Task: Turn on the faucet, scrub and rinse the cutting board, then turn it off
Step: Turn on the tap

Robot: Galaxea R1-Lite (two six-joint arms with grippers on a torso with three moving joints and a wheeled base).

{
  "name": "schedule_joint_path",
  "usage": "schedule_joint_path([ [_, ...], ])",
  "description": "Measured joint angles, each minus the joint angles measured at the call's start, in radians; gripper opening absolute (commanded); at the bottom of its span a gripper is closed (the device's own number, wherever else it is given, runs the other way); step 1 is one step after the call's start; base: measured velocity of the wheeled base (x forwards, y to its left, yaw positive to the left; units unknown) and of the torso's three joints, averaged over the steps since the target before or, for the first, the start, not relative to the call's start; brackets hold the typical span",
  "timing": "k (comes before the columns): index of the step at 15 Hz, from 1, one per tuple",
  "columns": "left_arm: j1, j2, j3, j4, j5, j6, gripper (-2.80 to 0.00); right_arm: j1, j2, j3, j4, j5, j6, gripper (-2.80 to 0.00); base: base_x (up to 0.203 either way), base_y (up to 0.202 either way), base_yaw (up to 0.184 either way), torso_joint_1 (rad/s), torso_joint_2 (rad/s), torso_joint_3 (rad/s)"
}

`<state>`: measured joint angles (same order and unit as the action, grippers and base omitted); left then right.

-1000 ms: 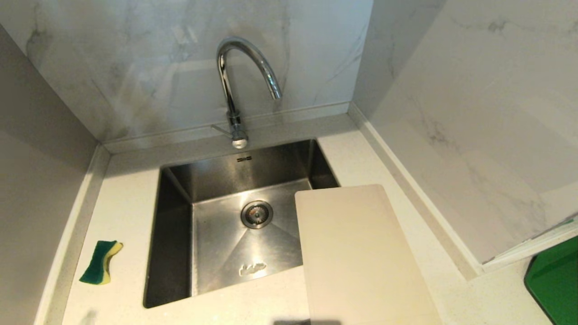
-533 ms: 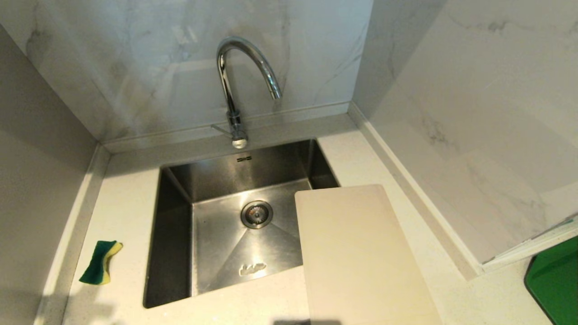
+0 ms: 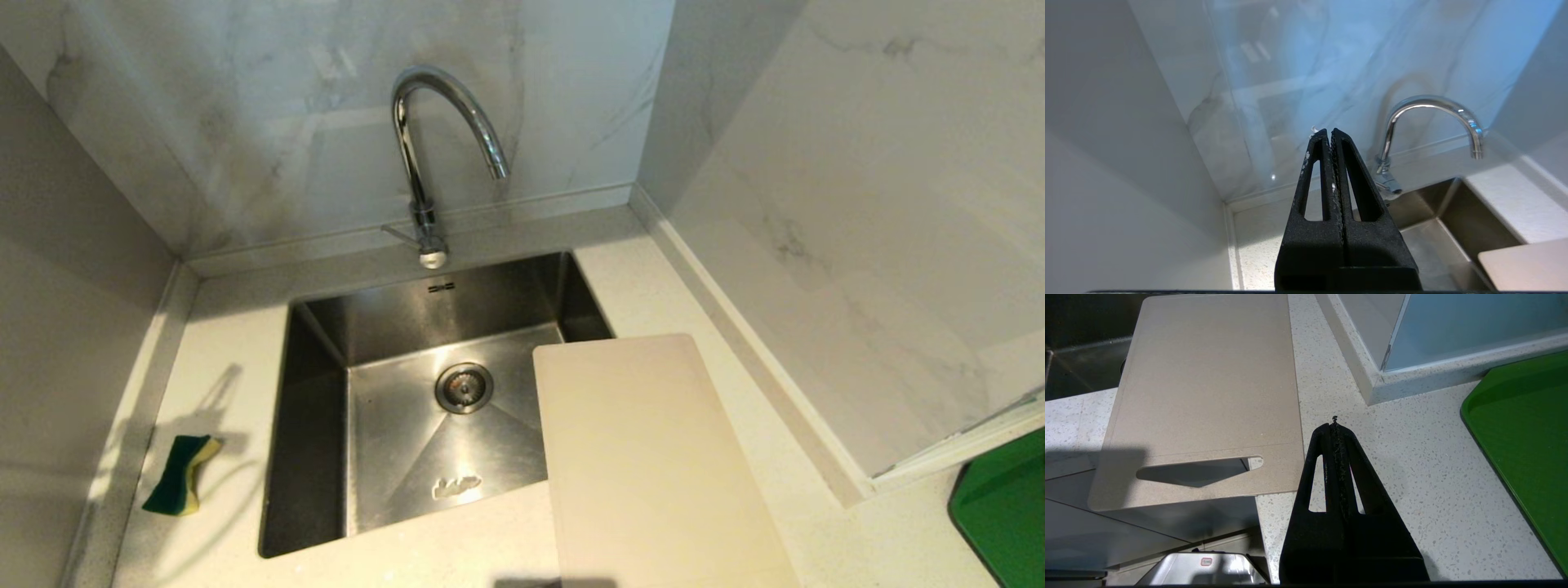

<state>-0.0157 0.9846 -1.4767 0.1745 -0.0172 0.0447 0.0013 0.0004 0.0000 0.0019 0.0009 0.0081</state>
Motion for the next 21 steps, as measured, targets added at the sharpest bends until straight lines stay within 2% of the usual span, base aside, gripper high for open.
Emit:
schedule_joint_path([
  [2, 0.0, 0.085, -0.065, 0.013, 0.024, 0.012, -2.8, 0.0, 0.0, 0.0, 0.001, 0.0, 0.0, -2.8, 0.0, 0.0, 0.0, 0.0, 0.0, 0.0],
  [4, -0.013, 0.173, -0.12, 0.028, 0.087, 0.016, -2.8, 0.0, 0.0, 0.0, 0.0, 0.0, 0.001, -2.8, 0.0, 0.0, 0.0, 0.0, 0.0, 0.0],
  [7, -0.094, 0.296, -0.181, 0.066, 0.186, 0.01, -2.8, 0.0, 0.0, 0.0, 0.001, 0.0, 0.001, -2.8, 0.0, 0.0, 0.0, 0.0, 0.0, 0.0],
  [9, -0.148, 0.368, -0.194, 0.072, 0.198, 0.009, -2.8, 0.0, 0.0, 0.0, 0.0, 0.0, 0.001, -2.8, 0.0, 0.0, 0.0, 0.0, 0.0, 0.0],
  [11, -0.168, 0.424, -0.195, 0.073, 0.204, -0.005, -2.8, 0.0, 0.0, 0.0, 0.0, 0.0, 0.001, -2.8, 0.0, 0.0, 0.0, 0.0, 0.0, 0.0],
  [13, -0.177, 0.484, -0.2, 0.07, 0.256, -0.032, -2.8, 0.0, 0.0, 0.0, 0.0, 0.0, 0.001, -2.8, 0.0, 0.0, 0.0, 0.0, 0.0, 0.0],
  [15, -0.201, 0.56, -0.229, 0.066, 0.373, -0.065, -2.8, 0.0, 0.0, 0.0, 0.0, 0.0, 0.001, -2.8, 0.0, 0.0, 0.0, 0.0, 0.0, 0.0],
  [17, -0.242, 0.638, -0.306, 0.066, 0.45, -0.136, -2.8, 0.0, 0.0, 0.0, 0.001, 0.0, 0.001, -2.8, 0.0, 0.0, 0.0, 0.0, 0.0, 0.0],
  [21, -0.338, 0.793, -0.443, 0.052, 0.505, -0.227, -2.8, 0.0, 0.0, 0.0, 0.001, 0.0, 0.001, -2.8, 0.0, 0.0, 0.0, 0.0, 0.0, 0.0],
])
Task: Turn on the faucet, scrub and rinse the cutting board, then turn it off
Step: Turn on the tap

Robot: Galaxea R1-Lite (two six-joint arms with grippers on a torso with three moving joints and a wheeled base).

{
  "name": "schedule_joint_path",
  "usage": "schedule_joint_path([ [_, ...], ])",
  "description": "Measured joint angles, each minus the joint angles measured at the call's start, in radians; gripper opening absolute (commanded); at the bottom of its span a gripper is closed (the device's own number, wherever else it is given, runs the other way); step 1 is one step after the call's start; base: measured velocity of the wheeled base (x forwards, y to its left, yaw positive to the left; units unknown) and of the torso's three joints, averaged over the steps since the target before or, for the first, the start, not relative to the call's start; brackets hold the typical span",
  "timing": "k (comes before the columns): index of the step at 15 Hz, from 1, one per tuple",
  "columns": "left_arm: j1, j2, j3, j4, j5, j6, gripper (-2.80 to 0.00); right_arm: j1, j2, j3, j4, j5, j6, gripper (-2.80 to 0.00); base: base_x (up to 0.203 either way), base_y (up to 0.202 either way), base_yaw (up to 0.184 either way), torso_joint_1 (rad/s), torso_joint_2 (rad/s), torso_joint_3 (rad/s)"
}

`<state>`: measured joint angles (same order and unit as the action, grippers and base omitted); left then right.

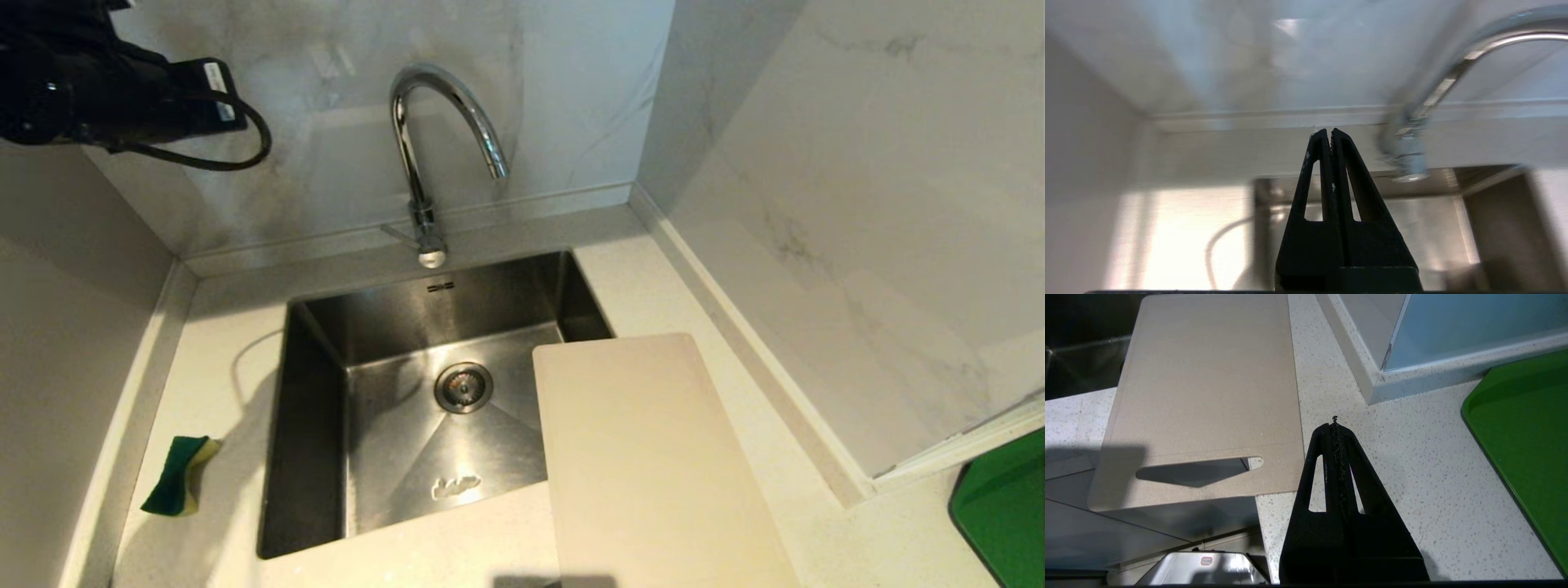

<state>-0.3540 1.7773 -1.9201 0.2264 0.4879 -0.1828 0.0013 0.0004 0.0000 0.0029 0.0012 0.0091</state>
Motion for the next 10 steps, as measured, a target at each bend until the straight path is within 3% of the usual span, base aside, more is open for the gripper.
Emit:
schedule_joint_path([
  [7, -0.053, 0.216, -0.035, -0.194, 0.036, -0.062, -2.8, 0.0, 0.001, 0.0, -0.001, 0.001, -0.001, -2.8, 0.0, 0.0, 0.0, 0.0, 0.0, 0.0],
  [8, -0.051, 0.238, -0.036, -0.212, 0.047, -0.066, 0.0, 0.0, 0.001, 0.0, -0.001, 0.0, -0.001, -2.8, 0.0, 0.0, 0.0, 0.0, 0.0, 0.0],
  [10, -0.048, 0.283, -0.036, -0.267, 0.06, -0.069, 0.0, 0.0, 0.001, 0.0, -0.001, 0.0, -0.001, -2.8, 0.0, 0.0, 0.0, 0.0, 0.0, 0.0],
])
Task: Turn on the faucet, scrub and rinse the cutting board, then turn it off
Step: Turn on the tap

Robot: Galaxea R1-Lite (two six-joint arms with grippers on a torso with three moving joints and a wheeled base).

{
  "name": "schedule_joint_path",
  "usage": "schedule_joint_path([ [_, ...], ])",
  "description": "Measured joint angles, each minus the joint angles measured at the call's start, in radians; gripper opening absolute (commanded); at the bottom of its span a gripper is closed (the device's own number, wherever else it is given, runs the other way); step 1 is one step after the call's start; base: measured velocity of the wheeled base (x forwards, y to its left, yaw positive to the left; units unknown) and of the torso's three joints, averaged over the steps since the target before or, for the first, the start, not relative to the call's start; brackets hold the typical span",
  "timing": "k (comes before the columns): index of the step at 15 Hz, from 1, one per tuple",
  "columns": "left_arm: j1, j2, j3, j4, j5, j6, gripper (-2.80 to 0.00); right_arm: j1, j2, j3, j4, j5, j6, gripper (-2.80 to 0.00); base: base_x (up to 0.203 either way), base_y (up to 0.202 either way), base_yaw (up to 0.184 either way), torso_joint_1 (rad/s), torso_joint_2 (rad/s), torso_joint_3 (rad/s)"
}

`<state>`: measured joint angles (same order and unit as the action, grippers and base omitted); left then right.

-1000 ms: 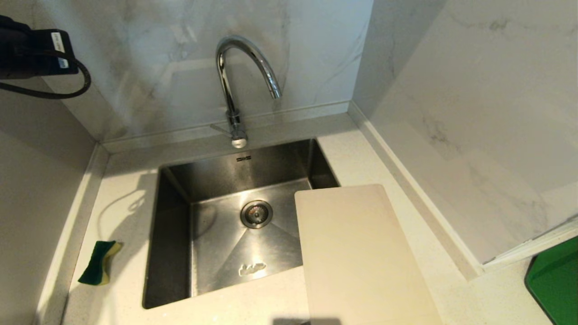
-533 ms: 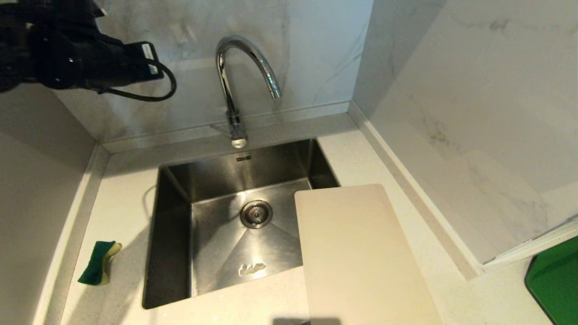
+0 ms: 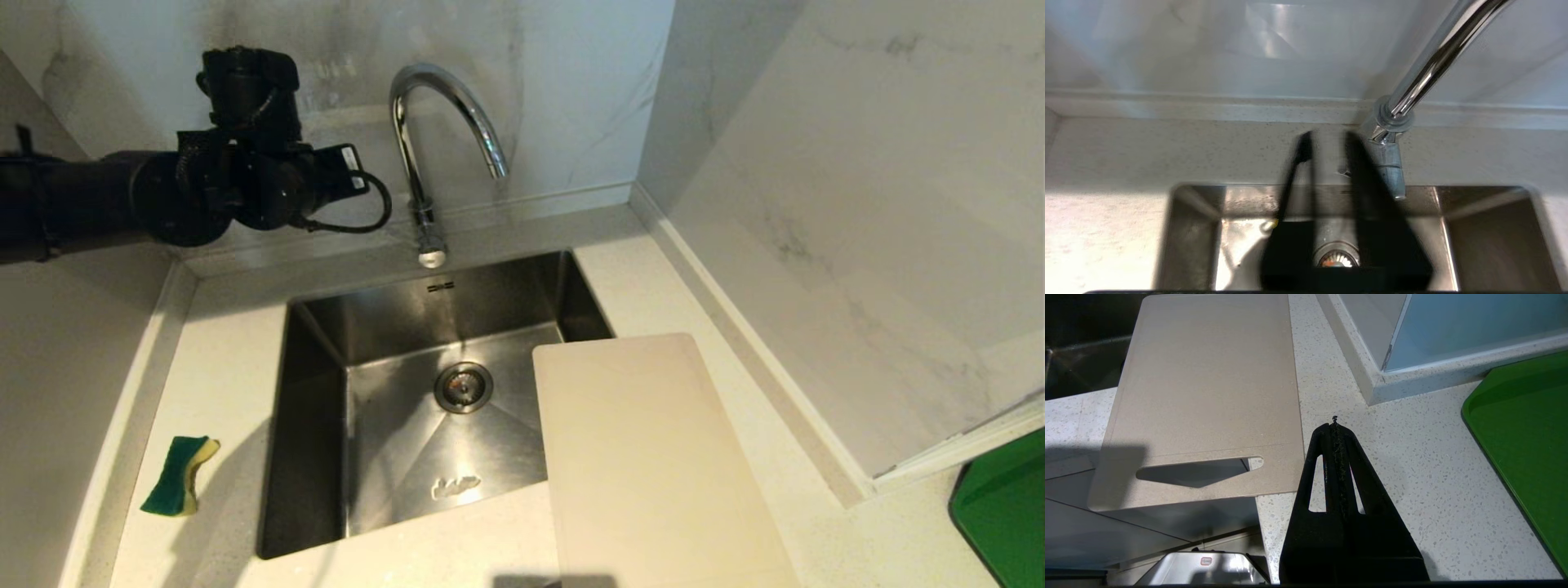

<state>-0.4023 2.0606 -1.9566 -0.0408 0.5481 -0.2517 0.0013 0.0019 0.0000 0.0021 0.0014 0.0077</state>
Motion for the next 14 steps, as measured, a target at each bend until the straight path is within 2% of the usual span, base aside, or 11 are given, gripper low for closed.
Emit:
schedule_joint_path([
  [4, 0.001, 0.082, -0.001, -0.074, 0.058, -0.041, 0.0, 0.0, 0.0, 0.0, 0.0, 0.0, 0.0, -2.8, 0.0, 0.0, 0.0, 0.0, 0.0, 0.0],
  [5, -0.003, 0.098, -0.001, -0.097, 0.076, -0.066, 0.0, 0.0, 0.001, 0.0, 0.001, 0.0, -0.001, -2.8, 0.0, 0.0, 0.0, 0.0, 0.0, 0.0],
  [9, -0.006, 0.135, -0.001, -0.154, 0.08, -0.207, 0.0, 0.0, 0.001, 0.0, 0.003, 0.0, -0.001, -2.8, 0.0, 0.0, 0.0, 0.0, 0.0, 0.0],
  [14, -0.028, 0.148, -0.001, -0.156, 0.081, -0.331, 0.0, 0.0, -0.001, 0.0, 0.003, 0.0, -0.001, -2.8, 0.0, 0.0, 0.0, 0.0, 0.0, 0.0],
])
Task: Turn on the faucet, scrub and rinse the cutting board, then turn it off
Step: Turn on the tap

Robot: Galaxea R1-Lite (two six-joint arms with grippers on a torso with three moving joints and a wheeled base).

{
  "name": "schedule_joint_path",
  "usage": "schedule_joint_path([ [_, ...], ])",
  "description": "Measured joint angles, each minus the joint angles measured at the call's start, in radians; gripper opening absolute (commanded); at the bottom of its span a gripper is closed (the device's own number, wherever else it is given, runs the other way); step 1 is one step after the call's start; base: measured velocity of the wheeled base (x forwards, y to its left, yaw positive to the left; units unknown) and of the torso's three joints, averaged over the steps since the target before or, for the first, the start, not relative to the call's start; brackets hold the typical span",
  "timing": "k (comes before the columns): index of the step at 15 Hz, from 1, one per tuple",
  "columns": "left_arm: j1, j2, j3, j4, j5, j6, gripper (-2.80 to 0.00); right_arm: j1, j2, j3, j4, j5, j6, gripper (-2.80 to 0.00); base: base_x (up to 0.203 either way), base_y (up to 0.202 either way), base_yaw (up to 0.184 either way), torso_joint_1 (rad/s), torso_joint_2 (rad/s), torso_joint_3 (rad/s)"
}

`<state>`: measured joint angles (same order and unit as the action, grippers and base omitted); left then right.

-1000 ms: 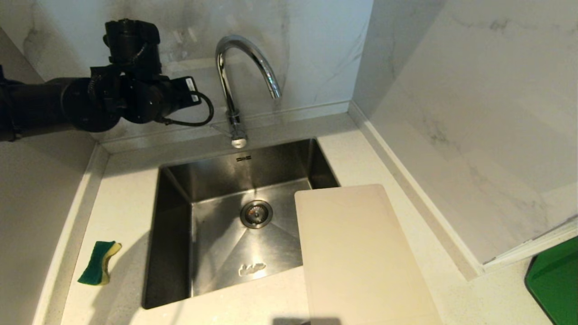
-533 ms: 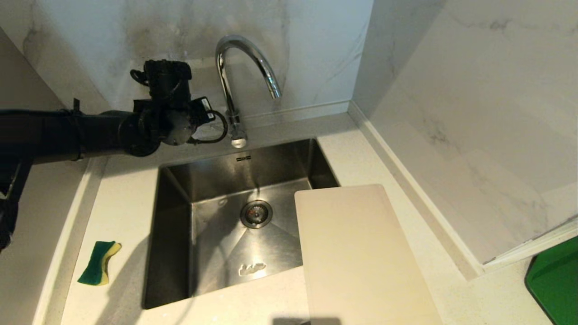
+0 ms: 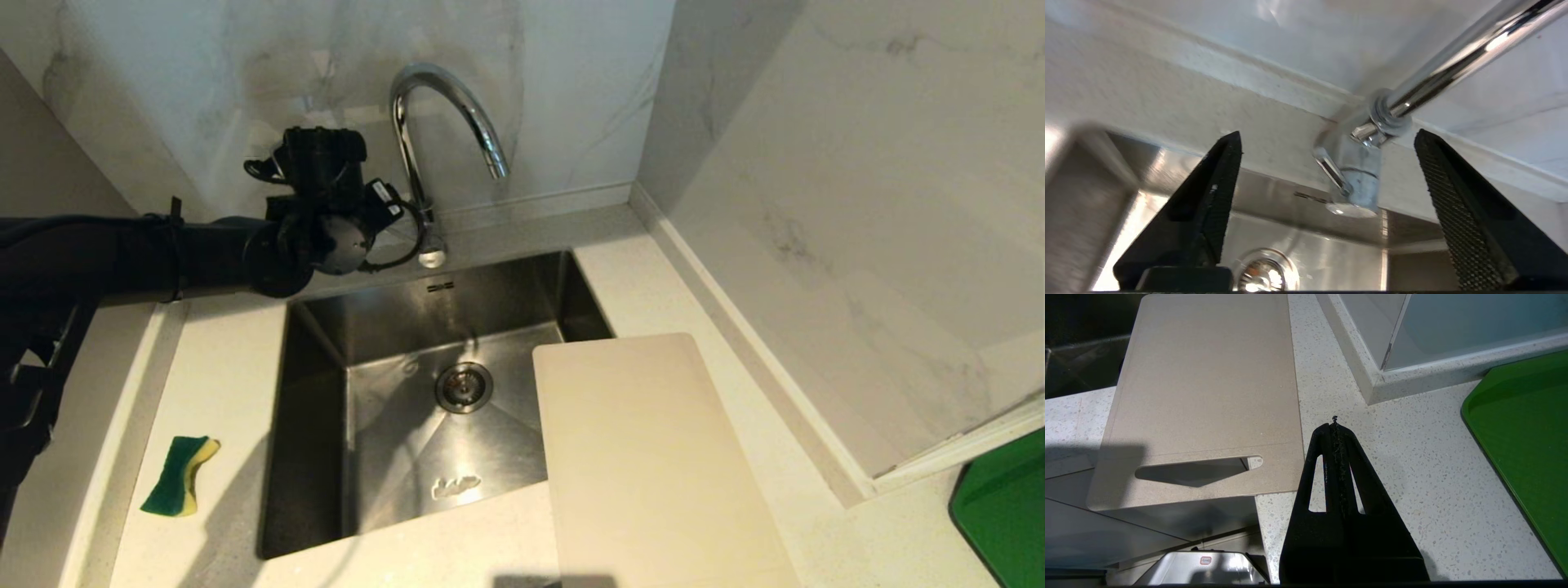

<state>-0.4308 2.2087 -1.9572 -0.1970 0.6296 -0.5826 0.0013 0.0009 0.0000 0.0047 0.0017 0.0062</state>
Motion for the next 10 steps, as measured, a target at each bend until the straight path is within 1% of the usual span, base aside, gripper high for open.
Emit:
schedule_joint_path([
  [3, -0.021, 0.006, 0.001, 0.0, -0.001, -0.084, 0.0, 0.0, 0.0, 0.0, 0.0, 0.0, 0.0, -2.8, 0.0, 0.0, 0.0, 0.0, 0.0, 0.0],
  [6, -0.025, 0.021, 0.001, -0.001, 0.001, -0.141, 0.0, 0.0, 0.0, 0.0, 0.0, 0.0, 0.0, -2.8, 0.0, 0.0, 0.0, 0.0, 0.0, 0.0],
  [7, -0.028, 0.026, 0.001, -0.001, 0.01, -0.155, 0.0, 0.0, 0.0, 0.0, 0.0, 0.0, 0.0, -2.8, 0.0, 0.0, 0.0, 0.0, 0.0, 0.0],
  [8, -0.033, 0.034, -0.001, -0.002, 0.035, -0.157, 0.0, 0.0, 0.0, 0.0, 0.0, 0.0, 0.0, -2.8, 0.0, 0.0, 0.0, 0.0, 0.0, 0.0],
  [10, -0.039, 0.06, -0.008, -0.003, 0.108, -0.157, 0.0, 0.0, 0.0, 0.0, 0.0, 0.0, 0.0, -2.8, 0.0, 0.0, 0.0, 0.0, 0.0, 0.0],
])
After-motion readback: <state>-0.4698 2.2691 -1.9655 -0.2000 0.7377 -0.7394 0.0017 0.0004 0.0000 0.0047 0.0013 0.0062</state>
